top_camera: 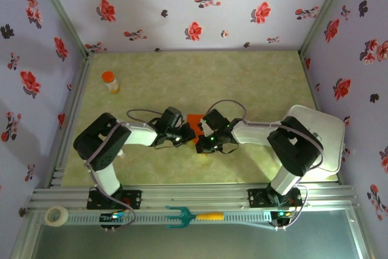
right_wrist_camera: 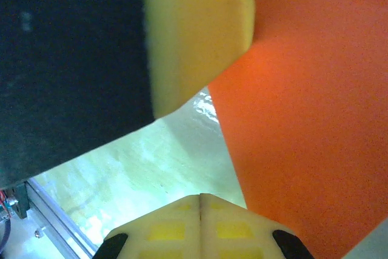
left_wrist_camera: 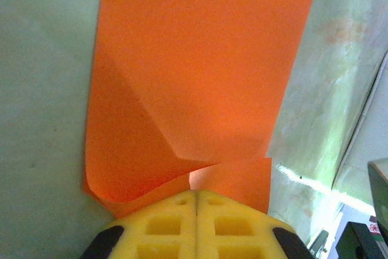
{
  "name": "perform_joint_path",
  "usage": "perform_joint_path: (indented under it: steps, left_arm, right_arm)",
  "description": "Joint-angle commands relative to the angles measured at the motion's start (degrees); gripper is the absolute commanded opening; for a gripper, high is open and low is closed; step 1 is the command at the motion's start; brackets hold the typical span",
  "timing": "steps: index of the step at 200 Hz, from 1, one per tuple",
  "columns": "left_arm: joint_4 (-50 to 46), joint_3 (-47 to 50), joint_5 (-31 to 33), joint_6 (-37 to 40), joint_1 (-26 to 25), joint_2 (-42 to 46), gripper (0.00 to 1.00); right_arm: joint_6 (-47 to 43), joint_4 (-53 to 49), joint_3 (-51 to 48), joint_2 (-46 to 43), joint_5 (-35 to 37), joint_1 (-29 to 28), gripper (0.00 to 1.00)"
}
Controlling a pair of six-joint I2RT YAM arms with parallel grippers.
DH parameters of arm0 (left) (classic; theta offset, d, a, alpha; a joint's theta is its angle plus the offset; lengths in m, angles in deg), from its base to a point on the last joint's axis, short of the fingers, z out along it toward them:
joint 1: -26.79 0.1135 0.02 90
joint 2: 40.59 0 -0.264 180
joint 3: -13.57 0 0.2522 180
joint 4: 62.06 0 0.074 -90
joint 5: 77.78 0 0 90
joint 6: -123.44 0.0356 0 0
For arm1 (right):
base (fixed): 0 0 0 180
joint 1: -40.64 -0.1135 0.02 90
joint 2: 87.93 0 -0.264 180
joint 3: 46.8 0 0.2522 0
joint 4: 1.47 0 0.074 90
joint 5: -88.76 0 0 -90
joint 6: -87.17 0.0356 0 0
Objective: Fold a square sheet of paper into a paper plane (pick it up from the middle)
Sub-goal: Third fold the triangle at the center of the table.
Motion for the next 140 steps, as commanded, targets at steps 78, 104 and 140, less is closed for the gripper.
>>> perform_joint_path:
  steps: [78,104,140]
  left_arm:
    - [-3.63,0.06,1.19,1.25,-0.27,-1.60,0.00]
    - [-3.64,0.10,1.26,1.24,-0.32,-1.64,0.00]
    - [-3.42,0.15,1.28,1.21,-0.22,-1.98,0.00]
  right_arm:
    - [1.63,3.21,-4.08,-0.08,-1.68,2.02,0.06]
    - [2.40,3.97,-5.49,-0.61,-2.19,2.38,0.06]
    - [4.32,7.87,-9.02,-1.15,-4.30,3.65,0.06]
